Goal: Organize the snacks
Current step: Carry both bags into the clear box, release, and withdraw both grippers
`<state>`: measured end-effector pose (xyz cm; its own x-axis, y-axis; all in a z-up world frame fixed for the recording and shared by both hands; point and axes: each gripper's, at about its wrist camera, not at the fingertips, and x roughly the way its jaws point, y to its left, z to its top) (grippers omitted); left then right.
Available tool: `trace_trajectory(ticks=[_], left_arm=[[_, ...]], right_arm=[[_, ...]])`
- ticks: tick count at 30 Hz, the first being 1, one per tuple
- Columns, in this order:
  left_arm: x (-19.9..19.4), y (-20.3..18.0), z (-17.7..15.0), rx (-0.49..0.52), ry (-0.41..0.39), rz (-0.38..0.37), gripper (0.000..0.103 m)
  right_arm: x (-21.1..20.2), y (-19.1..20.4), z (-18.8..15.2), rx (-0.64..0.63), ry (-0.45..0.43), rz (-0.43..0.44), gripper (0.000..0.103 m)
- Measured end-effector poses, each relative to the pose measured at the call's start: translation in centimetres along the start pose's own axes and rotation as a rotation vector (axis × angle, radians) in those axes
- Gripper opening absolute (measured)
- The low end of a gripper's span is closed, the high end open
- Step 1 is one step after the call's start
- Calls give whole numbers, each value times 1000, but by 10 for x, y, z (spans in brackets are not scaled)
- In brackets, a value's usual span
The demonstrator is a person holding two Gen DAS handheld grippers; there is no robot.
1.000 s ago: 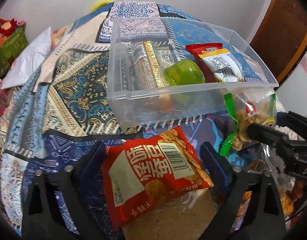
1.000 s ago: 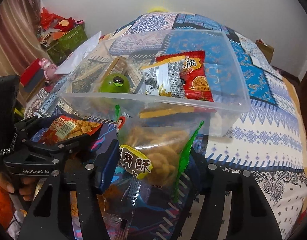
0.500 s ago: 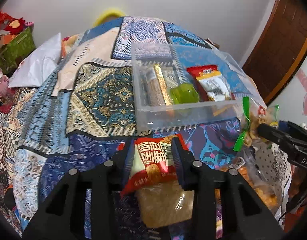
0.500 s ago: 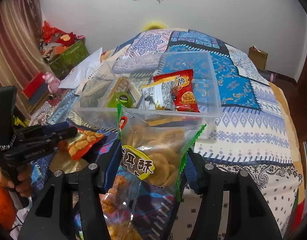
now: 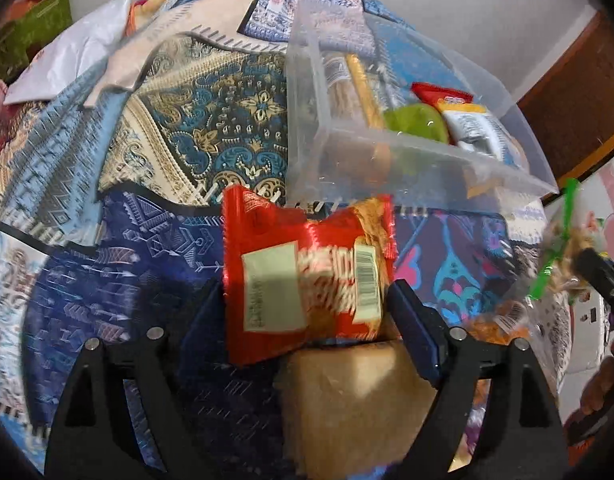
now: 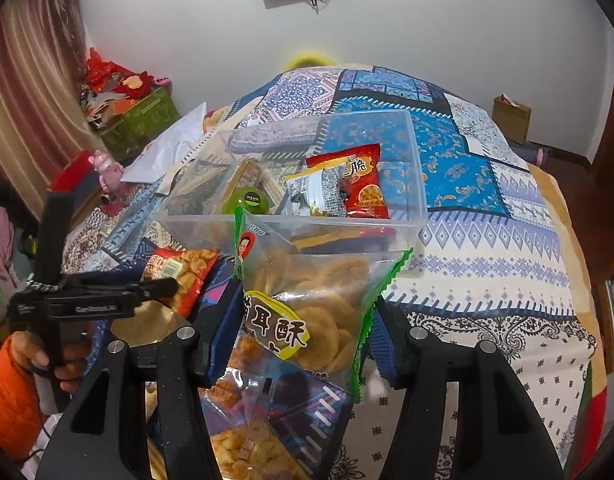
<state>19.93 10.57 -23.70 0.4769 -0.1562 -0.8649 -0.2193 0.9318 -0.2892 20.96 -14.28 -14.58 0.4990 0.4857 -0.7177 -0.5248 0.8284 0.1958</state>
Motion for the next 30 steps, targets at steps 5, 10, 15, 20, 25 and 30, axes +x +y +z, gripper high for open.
trace_trajectory(ticks=[5, 10, 15, 20, 25, 30], left_arm=[[-2, -7, 2, 19, -52, 2, 69], [-14, -8, 3, 31, -87, -7, 56], [-42, -7, 0, 50, -142, -5, 45], [-73, -11, -7, 80, -214, 37, 43], [-97, -13, -3, 92, -269, 38, 43], [-119, -22, 7, 106, -328, 23, 43]], right_arm=[[-1, -4, 0, 4, 0, -5, 54], [2, -9, 1, 22, -5, 0, 54], [-3, -6, 5, 22, -24, 8, 54], [-10, -3, 14, 14, -56, 8, 54], [-15, -1, 26, 12, -84, 3, 54], [-17, -1, 39, 9, -110, -6, 54]])
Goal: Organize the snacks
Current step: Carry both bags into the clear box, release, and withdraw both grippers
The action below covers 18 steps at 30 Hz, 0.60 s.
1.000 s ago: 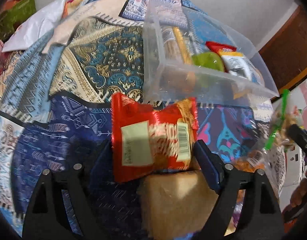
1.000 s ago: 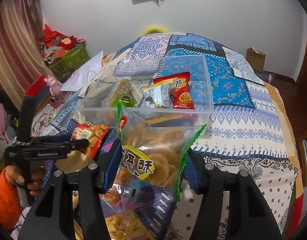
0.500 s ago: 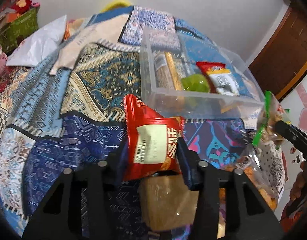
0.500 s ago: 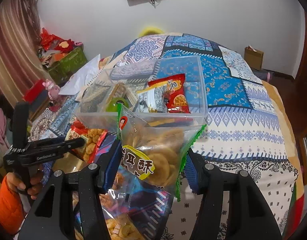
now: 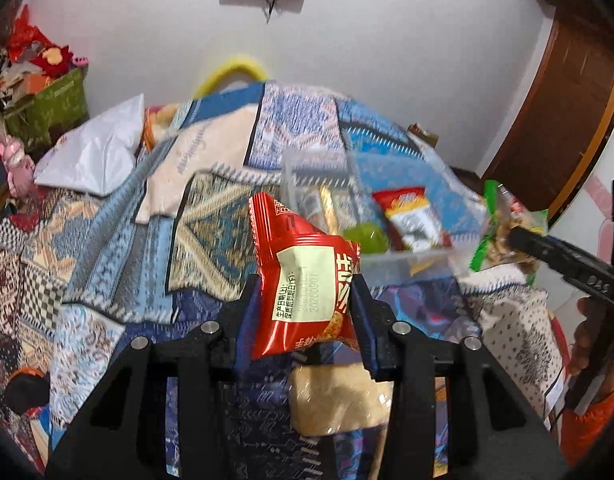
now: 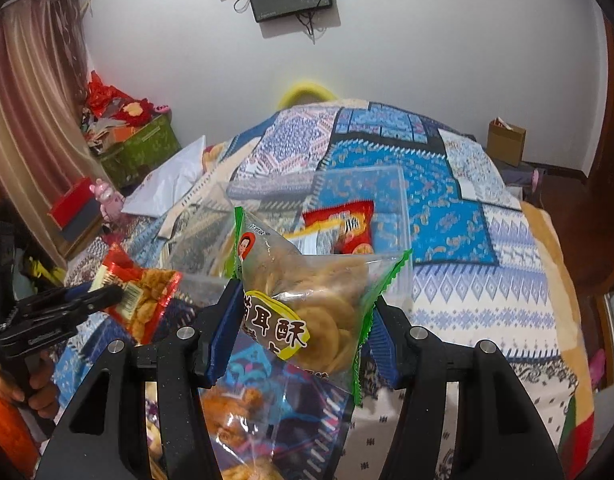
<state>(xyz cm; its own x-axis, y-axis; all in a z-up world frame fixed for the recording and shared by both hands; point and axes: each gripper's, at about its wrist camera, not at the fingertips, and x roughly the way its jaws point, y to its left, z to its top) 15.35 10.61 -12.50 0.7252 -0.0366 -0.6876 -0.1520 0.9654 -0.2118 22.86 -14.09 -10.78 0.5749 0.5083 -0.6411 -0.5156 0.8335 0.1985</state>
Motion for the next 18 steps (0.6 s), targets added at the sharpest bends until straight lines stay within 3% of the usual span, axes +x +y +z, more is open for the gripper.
trace_trajectory(ticks=[8, 18], left_arm=[[7, -21, 36, 19, -55, -26, 43], [61, -39, 66, 22, -18, -45, 43]], right_arm=[[10, 0, 21, 5, -24, 0, 54], [48, 6, 43, -24, 3, -10, 54]])
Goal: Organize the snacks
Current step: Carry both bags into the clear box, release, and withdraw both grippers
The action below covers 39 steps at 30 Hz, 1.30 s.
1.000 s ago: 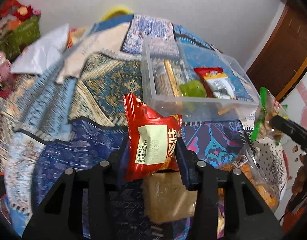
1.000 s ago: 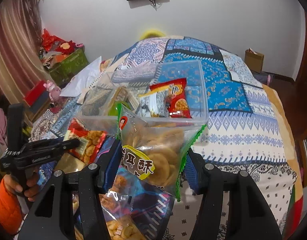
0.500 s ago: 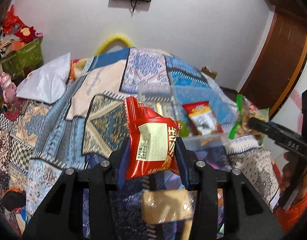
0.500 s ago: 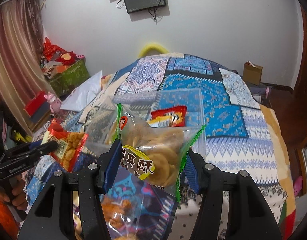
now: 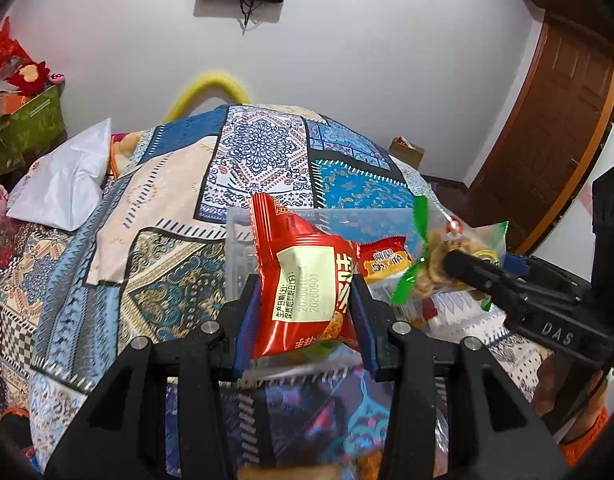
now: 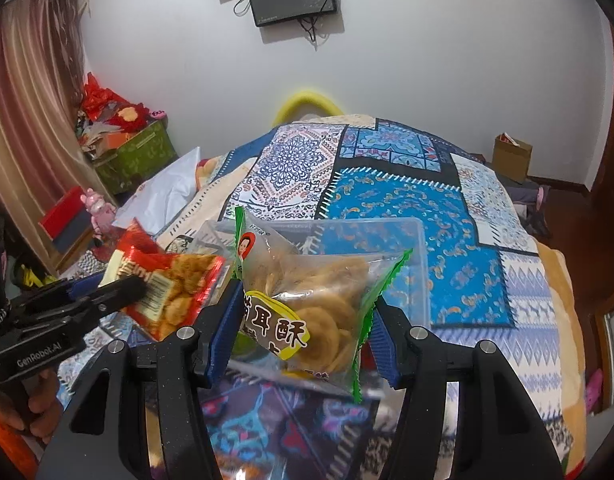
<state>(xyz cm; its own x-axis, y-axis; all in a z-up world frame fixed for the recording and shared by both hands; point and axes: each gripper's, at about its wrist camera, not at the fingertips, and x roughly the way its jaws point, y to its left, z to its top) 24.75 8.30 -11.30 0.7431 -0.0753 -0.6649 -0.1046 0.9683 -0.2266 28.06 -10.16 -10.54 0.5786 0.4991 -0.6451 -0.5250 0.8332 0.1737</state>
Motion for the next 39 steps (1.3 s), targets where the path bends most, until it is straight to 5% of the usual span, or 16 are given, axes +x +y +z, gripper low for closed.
trace_trajectory(ticks=[10, 22, 39], left_arm=[[63, 4, 12, -17, 54, 31, 43], [89, -2, 11, 14, 69, 78, 49], [18, -8, 18, 29, 5, 52, 59]], right_arm=[[44, -9, 13, -1, 64, -24, 54], [76, -7, 9, -71, 124, -92, 57], [20, -1, 12, -81, 62, -95, 67]])
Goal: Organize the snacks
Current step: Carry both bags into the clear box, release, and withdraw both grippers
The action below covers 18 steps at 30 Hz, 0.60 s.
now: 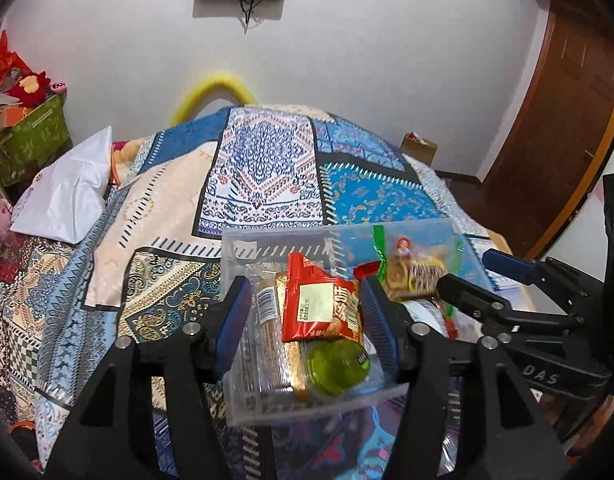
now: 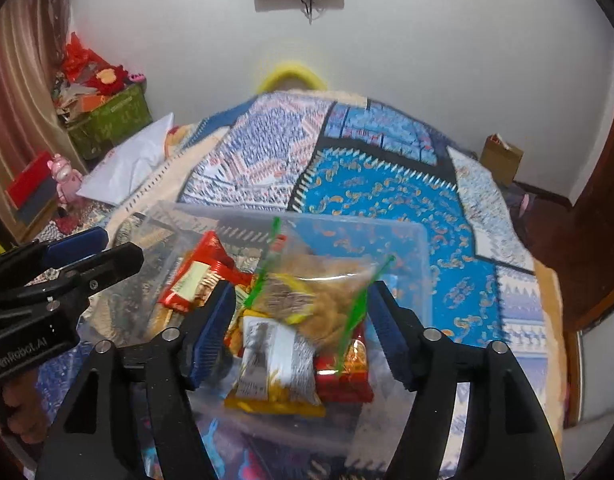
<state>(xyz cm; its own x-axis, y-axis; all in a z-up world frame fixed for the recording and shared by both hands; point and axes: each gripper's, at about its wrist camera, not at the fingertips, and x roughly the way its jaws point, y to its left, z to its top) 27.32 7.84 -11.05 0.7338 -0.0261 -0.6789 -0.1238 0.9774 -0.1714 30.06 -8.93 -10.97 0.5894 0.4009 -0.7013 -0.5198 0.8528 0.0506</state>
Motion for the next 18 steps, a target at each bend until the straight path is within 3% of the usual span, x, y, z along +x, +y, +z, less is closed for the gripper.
trace_trajectory(ticks=[6, 18], left_arm=[[-40, -2, -9, 14, -23, -4, 65], [-92, 7, -58, 10, 28, 1, 69]], right_arm=[[-47, 5, -5, -16, -78, 2, 79], [-102, 12, -50, -12, -116, 4, 81]])
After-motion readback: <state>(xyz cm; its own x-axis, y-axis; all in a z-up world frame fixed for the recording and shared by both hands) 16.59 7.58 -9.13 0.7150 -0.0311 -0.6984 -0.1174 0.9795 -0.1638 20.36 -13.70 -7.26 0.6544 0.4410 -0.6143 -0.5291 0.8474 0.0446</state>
